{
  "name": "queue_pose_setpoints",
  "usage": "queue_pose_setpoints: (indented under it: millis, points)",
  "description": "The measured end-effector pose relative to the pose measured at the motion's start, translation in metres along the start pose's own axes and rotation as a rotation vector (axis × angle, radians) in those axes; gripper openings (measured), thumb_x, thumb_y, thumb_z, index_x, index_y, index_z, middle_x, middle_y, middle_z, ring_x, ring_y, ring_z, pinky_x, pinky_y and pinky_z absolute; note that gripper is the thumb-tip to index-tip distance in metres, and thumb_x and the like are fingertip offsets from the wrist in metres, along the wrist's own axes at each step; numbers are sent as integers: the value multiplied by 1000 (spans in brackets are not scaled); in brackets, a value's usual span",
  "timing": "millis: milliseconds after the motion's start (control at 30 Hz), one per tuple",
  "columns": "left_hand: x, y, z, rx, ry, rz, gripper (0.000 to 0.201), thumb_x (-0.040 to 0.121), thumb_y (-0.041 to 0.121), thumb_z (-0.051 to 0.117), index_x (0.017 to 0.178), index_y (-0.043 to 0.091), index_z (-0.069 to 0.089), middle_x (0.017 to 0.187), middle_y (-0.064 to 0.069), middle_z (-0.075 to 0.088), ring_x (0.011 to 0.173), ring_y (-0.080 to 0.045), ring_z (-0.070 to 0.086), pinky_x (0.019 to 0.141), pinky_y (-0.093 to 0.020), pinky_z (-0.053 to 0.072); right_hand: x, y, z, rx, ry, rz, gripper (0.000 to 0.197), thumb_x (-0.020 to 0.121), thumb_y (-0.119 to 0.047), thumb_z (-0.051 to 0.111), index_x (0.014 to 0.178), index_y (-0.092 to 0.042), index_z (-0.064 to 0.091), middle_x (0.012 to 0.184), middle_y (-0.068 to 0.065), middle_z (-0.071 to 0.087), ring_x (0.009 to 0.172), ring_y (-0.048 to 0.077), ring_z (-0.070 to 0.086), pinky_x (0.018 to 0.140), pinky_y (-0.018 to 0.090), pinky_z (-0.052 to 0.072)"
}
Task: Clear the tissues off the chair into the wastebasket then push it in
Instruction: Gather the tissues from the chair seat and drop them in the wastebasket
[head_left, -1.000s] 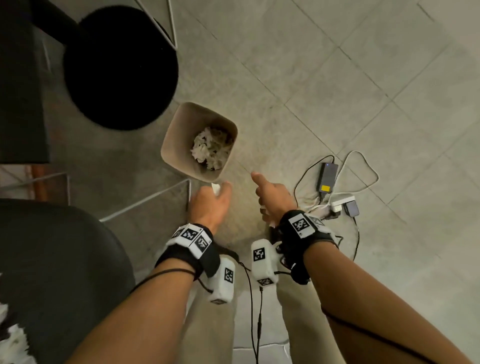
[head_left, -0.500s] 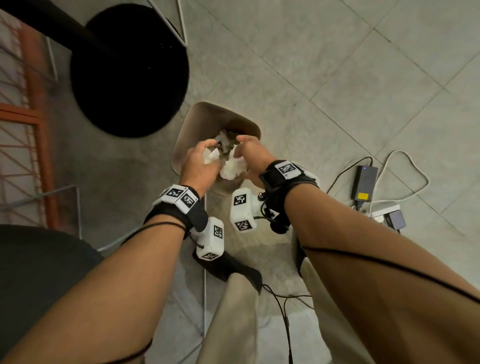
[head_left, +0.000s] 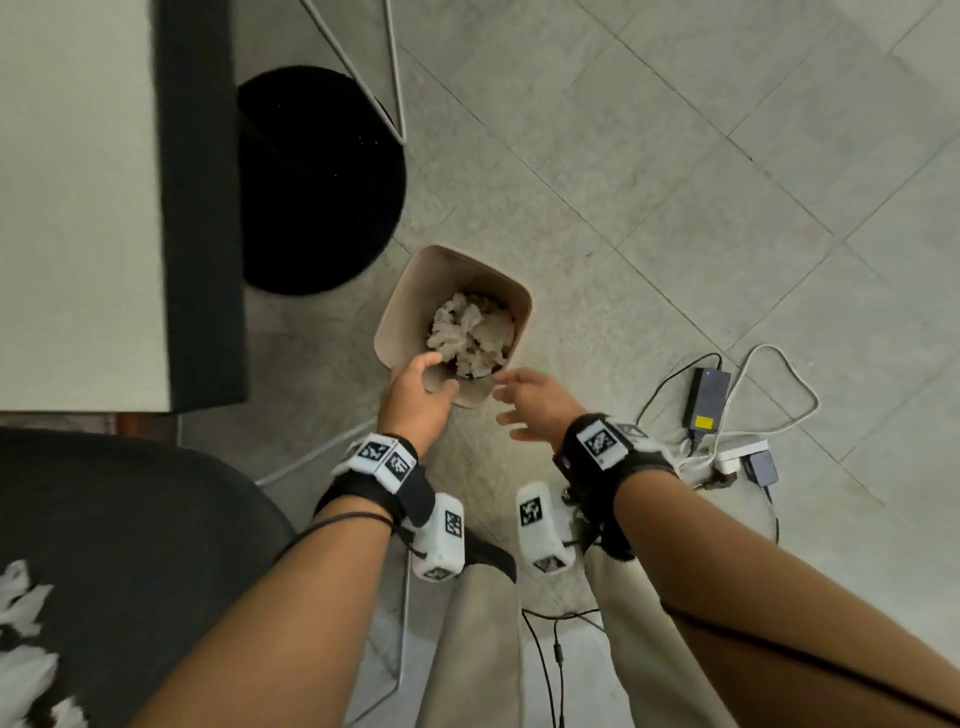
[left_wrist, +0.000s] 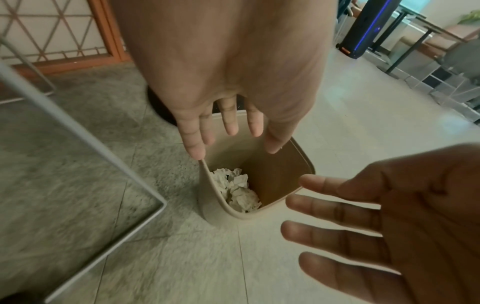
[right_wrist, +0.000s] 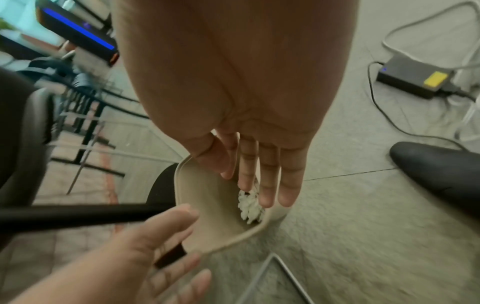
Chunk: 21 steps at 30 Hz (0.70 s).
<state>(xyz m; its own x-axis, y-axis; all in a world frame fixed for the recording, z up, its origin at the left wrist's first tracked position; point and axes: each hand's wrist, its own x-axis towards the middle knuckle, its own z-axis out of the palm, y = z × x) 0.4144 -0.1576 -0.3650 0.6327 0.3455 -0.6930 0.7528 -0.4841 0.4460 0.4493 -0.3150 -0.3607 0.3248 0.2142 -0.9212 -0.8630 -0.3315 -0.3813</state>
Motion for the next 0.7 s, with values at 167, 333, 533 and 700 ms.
queue_pose_setpoints:
  millis: [167, 333, 533, 700]
  points:
    - [-83, -18, -17, -93, -14, -11, 31, 93, 29, 62, 124, 27, 61, 132, -1, 57, 119, -19, 55, 104, -39, 45, -59, 28, 22, -125, -35, -12, 22, 93, -12, 47, 98, -28, 60, 110, 7, 65, 80, 21, 62, 66, 31, 47]
    - [-173, -44, -45, -308, 35, -16, 28, 95, 24, 59, 123, 24, 63, 124, 7, 61, 115, -9, 56, 102, -29, 44, -112, 42, 63, -228, -111, -37, 21, 96, -5, 47, 104, -17, 62, 95, 11, 65, 72, 23, 59, 59, 28, 47]
    - [-237, -107, -75, -585, 279, -160, 23, 92, 14, 61, 112, 23, 69, 112, 4, 65, 97, -6, 61, 86, -19, 49, -139, 34, 140, -510, -237, -153, 22, 97, -6, 48, 99, -21, 65, 94, 11, 70, 74, 22, 65, 64, 29, 50]
    - [-267, -167, -107, -663, 512, -245, 21, 93, 14, 61, 107, 28, 69, 111, 8, 65, 94, -6, 64, 83, -21, 52, -145, 17, 213, -719, -320, -306, 23, 93, -8, 52, 96, -25, 68, 90, 5, 73, 73, 19, 66, 70, 31, 52]
